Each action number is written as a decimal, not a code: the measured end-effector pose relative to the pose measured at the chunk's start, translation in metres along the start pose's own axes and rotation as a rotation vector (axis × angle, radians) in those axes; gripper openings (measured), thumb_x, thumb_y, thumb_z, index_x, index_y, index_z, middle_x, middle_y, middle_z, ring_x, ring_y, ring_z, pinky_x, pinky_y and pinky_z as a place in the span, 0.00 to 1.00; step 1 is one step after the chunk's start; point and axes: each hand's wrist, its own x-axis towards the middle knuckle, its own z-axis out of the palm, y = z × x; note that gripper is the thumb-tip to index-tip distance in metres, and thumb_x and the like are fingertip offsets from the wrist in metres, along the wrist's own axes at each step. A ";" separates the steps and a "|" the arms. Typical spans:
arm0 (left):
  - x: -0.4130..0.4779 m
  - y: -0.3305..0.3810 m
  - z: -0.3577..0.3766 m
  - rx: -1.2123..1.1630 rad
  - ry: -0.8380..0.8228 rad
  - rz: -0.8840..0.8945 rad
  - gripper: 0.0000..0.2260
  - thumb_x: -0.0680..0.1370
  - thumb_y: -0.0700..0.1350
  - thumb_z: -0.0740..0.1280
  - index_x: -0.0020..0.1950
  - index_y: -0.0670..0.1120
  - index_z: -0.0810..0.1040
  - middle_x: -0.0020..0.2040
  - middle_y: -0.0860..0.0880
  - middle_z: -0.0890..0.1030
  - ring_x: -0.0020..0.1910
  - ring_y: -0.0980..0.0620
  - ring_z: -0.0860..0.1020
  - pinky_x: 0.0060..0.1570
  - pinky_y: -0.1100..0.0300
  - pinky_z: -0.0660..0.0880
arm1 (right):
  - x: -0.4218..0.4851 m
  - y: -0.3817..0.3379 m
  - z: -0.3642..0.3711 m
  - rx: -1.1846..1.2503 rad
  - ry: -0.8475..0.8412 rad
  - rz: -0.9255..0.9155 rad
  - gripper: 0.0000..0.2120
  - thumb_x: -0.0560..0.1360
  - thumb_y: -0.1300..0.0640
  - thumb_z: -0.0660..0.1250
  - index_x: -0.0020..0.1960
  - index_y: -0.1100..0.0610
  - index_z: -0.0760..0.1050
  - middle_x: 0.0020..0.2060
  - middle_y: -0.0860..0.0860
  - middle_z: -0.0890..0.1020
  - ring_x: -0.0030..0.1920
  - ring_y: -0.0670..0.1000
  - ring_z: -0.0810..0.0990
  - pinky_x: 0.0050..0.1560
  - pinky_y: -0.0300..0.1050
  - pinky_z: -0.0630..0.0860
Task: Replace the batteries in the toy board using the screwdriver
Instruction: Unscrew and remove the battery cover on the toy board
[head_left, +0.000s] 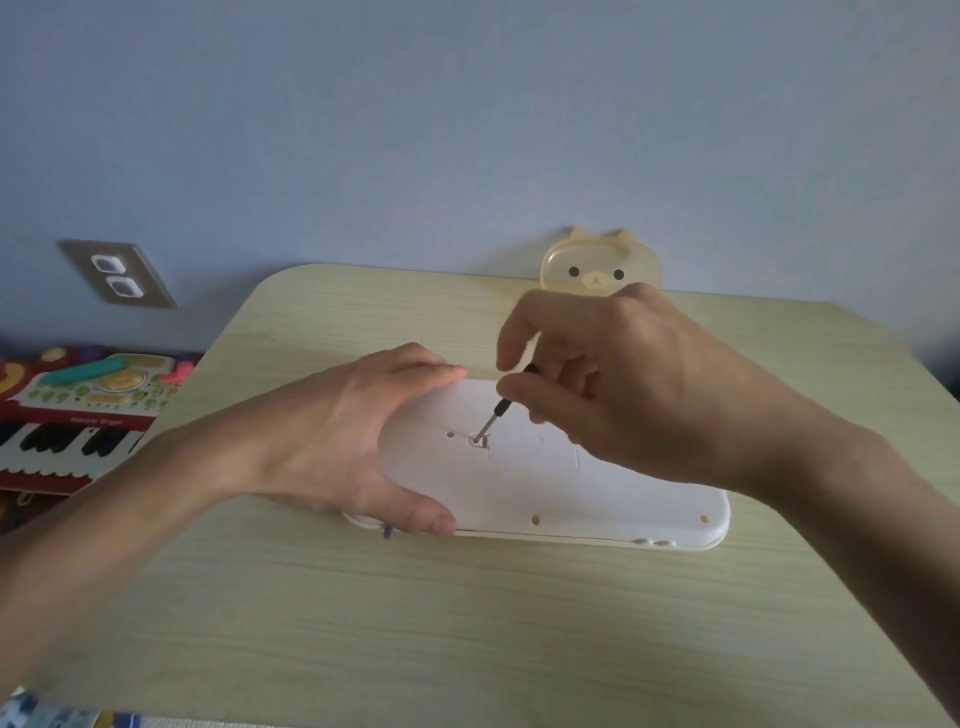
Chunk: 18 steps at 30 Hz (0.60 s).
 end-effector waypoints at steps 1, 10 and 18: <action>0.000 0.000 0.000 0.000 -0.001 0.000 0.52 0.61 0.75 0.78 0.81 0.64 0.62 0.71 0.71 0.66 0.71 0.66 0.68 0.67 0.65 0.70 | -0.001 0.000 -0.002 0.018 -0.018 0.003 0.02 0.79 0.58 0.71 0.49 0.52 0.81 0.33 0.40 0.84 0.35 0.41 0.84 0.38 0.42 0.80; -0.001 0.001 -0.001 -0.004 0.013 -0.011 0.51 0.61 0.74 0.79 0.80 0.64 0.63 0.70 0.72 0.66 0.70 0.67 0.70 0.65 0.64 0.72 | -0.002 0.006 0.003 -0.177 0.016 0.023 0.19 0.80 0.44 0.67 0.39 0.55 0.83 0.28 0.48 0.82 0.32 0.51 0.81 0.34 0.54 0.79; 0.004 -0.010 0.008 0.005 0.044 0.041 0.61 0.57 0.84 0.69 0.84 0.60 0.58 0.74 0.79 0.53 0.78 0.71 0.59 0.74 0.74 0.57 | -0.055 0.070 -0.049 -0.025 0.250 0.307 0.05 0.77 0.58 0.74 0.43 0.52 0.85 0.34 0.41 0.86 0.32 0.43 0.86 0.39 0.36 0.81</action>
